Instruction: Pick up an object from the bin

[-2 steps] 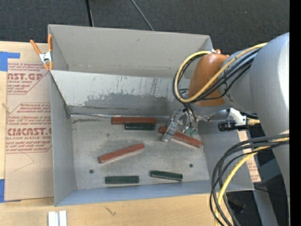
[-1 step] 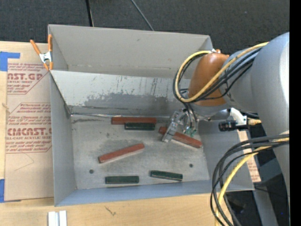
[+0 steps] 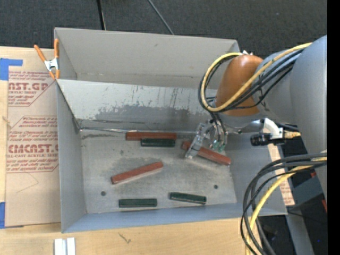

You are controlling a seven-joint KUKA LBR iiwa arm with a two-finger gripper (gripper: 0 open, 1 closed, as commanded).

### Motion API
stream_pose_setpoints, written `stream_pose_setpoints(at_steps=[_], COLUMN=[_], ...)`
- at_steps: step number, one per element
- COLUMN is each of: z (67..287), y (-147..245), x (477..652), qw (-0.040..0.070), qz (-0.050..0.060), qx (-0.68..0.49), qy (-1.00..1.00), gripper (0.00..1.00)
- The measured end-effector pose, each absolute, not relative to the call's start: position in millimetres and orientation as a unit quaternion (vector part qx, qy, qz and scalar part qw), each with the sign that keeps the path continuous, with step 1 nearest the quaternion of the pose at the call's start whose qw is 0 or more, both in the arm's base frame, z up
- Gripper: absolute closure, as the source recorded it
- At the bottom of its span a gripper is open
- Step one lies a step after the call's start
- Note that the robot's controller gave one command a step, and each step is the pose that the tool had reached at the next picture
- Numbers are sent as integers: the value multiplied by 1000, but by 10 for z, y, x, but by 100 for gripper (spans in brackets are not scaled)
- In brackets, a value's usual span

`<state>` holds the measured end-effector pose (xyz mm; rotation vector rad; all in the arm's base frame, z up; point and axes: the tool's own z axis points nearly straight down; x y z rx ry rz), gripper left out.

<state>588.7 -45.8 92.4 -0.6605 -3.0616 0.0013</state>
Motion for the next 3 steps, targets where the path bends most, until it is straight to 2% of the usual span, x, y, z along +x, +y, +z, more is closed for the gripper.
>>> stream_pose_setpoints(at_steps=[1, 3], z=[1125, 1489], y=[-459, -456], x=[5913, 5897], qw=[0, 2], qz=[0, 0], qx=[-211, -211], qy=[-977, -978], gripper=[100, 100])
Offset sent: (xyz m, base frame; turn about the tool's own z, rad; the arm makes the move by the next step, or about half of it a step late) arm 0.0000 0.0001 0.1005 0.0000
